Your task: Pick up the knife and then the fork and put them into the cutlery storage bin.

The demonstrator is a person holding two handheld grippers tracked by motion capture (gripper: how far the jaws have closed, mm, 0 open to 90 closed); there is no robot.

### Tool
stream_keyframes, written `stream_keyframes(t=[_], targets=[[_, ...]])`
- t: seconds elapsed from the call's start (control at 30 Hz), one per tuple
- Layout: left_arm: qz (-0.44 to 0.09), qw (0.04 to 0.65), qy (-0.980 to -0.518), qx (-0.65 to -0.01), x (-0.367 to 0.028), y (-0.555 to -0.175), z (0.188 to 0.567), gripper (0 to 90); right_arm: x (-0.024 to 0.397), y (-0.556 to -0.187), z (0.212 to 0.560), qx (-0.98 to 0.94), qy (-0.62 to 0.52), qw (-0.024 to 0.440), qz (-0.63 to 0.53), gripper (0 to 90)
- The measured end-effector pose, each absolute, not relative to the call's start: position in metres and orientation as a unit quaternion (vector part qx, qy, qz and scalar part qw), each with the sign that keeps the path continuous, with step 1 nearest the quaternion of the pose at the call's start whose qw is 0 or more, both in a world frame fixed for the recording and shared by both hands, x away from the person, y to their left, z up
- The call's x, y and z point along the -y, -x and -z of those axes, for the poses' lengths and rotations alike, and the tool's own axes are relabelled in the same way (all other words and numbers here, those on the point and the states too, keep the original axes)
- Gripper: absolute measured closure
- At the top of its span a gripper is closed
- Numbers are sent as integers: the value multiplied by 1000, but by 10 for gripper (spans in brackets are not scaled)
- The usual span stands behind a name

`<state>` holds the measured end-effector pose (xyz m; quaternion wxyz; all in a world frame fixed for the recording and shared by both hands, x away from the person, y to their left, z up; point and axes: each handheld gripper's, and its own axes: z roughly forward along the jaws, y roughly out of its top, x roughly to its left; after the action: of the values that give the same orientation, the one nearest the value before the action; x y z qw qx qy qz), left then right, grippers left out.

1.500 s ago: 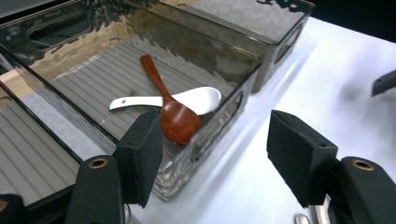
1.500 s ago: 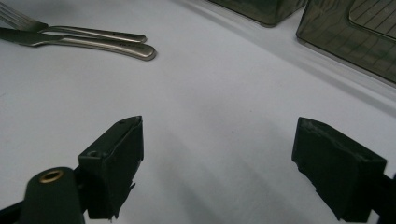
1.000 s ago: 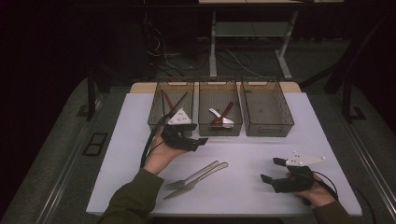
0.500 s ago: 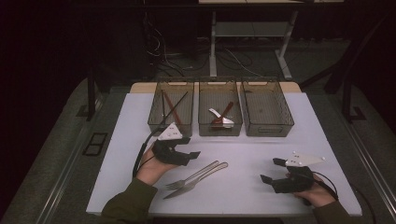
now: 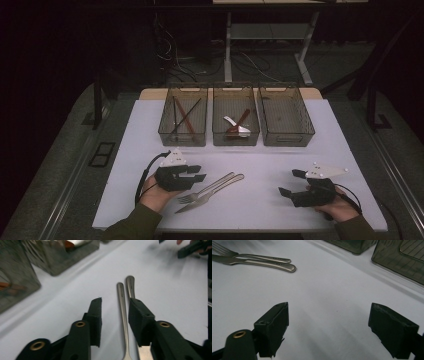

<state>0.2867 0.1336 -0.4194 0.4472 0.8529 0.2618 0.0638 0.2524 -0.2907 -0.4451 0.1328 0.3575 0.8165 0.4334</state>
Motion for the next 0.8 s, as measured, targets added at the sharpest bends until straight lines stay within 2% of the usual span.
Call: stream_keyframes(t=[0.27,0.47,0.8], targets=[[-35,410,-878,-244,-121,-287,434,725,291,-252,445,-817,-357,133,-432,162],[-19,391,-888,-239,-118,-288,441,749,291,-252,445,-818,-356,135,-432,162],[-20,372,-898,-233,-115,-288,445,782,291,-252,445,-818,-356,134,-431,162]])
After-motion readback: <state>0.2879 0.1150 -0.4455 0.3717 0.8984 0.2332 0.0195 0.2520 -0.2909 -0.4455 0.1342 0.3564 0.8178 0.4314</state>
